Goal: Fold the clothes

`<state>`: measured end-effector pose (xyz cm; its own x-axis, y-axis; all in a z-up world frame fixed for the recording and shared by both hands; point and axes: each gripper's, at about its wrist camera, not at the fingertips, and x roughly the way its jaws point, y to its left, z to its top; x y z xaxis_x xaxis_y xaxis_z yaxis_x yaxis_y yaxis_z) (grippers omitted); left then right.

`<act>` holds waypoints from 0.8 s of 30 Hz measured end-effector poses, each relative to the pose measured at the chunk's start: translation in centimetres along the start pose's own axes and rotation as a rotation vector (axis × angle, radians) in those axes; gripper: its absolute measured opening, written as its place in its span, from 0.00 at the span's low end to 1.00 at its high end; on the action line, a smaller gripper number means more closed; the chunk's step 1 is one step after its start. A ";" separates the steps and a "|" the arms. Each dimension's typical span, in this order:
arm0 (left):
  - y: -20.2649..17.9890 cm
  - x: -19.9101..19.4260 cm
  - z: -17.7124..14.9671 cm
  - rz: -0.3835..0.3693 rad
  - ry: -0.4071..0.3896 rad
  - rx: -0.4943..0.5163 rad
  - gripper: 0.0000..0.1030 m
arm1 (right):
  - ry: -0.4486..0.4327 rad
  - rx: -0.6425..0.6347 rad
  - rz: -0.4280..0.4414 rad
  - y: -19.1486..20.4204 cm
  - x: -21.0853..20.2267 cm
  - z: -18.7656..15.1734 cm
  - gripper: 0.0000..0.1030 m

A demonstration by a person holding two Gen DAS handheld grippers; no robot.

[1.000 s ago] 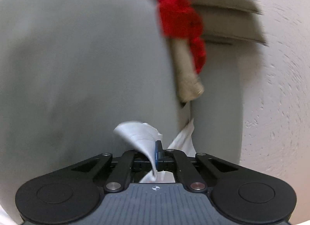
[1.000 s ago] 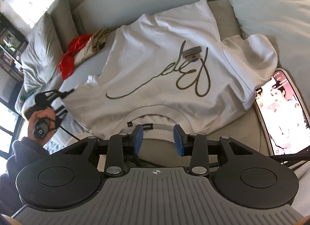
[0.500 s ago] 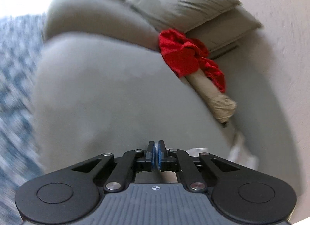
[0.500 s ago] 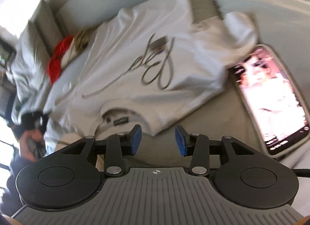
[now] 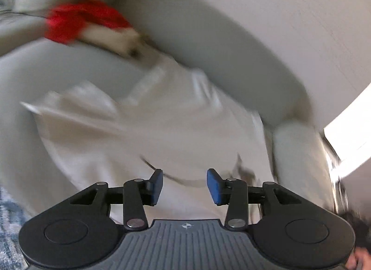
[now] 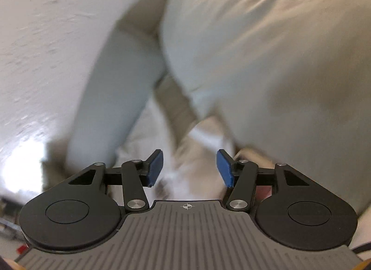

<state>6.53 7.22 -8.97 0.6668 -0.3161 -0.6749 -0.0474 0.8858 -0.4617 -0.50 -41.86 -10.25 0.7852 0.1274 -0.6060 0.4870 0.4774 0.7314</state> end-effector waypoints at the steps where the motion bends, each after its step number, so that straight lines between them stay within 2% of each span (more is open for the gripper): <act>1: -1.1 1.0 -0.6 -0.015 0.029 0.018 0.39 | -0.001 0.001 -0.030 -0.2 0.8 0.8 0.54; 4: -3.5 3.6 -2.0 -0.076 0.087 0.032 0.39 | 0.088 -0.127 -0.151 0.3 3.9 2.8 0.52; 5: -4.2 4.3 -2.4 -0.091 0.101 0.047 0.39 | 0.116 -0.154 -0.168 0.2 4.9 3.2 0.50; 6: -4.9 4.9 -2.9 -0.103 0.116 0.071 0.39 | 0.139 -0.163 -0.158 0.0 5.7 3.6 0.46; 11: -6.3 6.9 -5.1 -0.098 0.157 0.140 0.39 | 0.201 -0.248 -0.092 0.1 9.0 3.8 0.45; 12: -6.2 7.2 -5.4 -0.095 0.168 0.143 0.39 | 0.197 -0.266 -0.086 0.2 9.5 3.7 0.35; 13: -6.2 7.4 -5.4 -0.093 0.176 0.143 0.39 | 0.185 -0.282 -0.092 0.4 9.7 3.4 0.28; 14: -6.1 7.5 -5.5 -0.092 0.179 0.147 0.39 | 0.172 -0.298 -0.098 0.6 10.0 3.1 0.09; 15: -6.1 7.6 -5.4 -0.093 0.177 0.153 0.39 | 0.138 -0.302 -0.102 0.7 9.7 3.1 0.04; 17: -6.3 7.7 -5.3 -0.098 0.175 0.166 0.39 | 0.049 -0.302 -0.098 1.0 8.5 3.1 0.03; 20: -6.9 8.1 -5.5 -0.117 0.192 0.191 0.39 | -0.155 -0.312 -0.099 2.2 4.4 2.4 0.03; 23: -7.8 9.4 -5.9 -0.132 0.233 0.233 0.41 | -0.243 -0.340 -0.161 3.0 2.7 1.4 0.02; 24: -8.1 9.6 -6.1 -0.128 0.234 0.252 0.41 | -0.237 -0.379 -0.207 3.1 3.4 1.2 0.03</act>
<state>8.76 -5.07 -15.20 0.4657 -0.4736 -0.7476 0.2295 0.8805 -0.4148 4.19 -41.01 -9.66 0.7733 -0.1844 -0.6066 0.5036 0.7598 0.4111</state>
